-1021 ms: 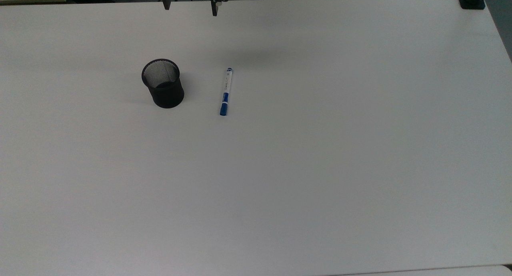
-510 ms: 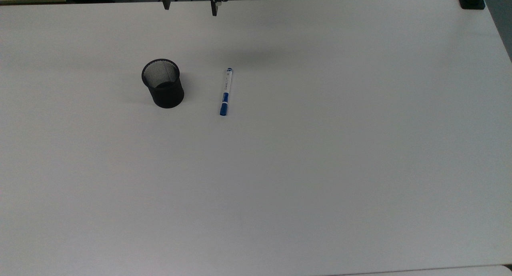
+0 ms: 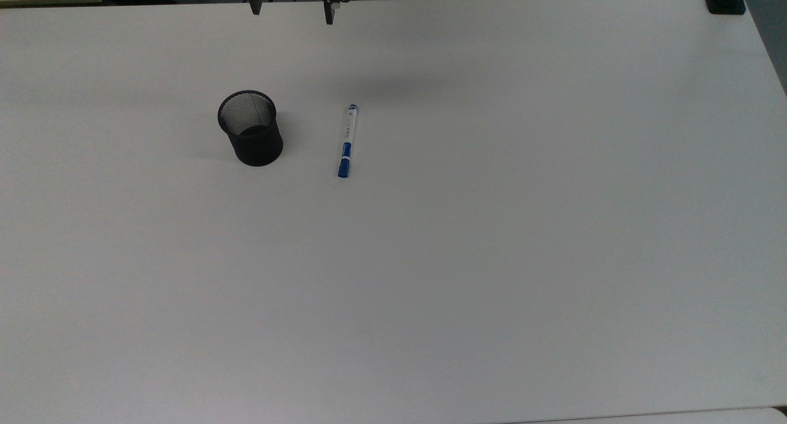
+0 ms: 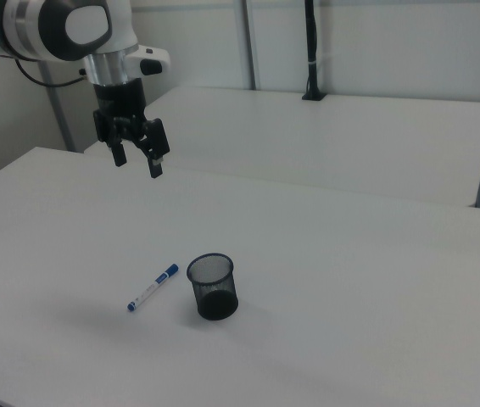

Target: Insert the marker

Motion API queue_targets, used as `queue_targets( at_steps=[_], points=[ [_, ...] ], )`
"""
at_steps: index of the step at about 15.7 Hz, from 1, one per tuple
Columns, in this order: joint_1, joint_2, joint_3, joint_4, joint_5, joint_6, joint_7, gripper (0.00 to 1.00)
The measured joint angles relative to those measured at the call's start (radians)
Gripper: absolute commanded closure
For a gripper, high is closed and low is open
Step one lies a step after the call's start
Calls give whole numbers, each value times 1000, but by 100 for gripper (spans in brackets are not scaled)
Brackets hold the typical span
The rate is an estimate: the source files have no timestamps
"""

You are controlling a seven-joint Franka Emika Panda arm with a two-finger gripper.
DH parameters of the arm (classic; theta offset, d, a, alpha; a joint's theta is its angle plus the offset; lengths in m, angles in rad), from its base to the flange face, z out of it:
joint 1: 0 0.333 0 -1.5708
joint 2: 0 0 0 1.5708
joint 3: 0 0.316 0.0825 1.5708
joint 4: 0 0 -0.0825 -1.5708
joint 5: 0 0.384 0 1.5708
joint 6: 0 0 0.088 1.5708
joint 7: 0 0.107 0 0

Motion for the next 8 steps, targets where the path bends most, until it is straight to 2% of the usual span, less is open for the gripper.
queue_targets(
  at_steps=[8],
  points=[
    [-12, 0, 0, 9, 0, 0, 0, 0]
  ],
)
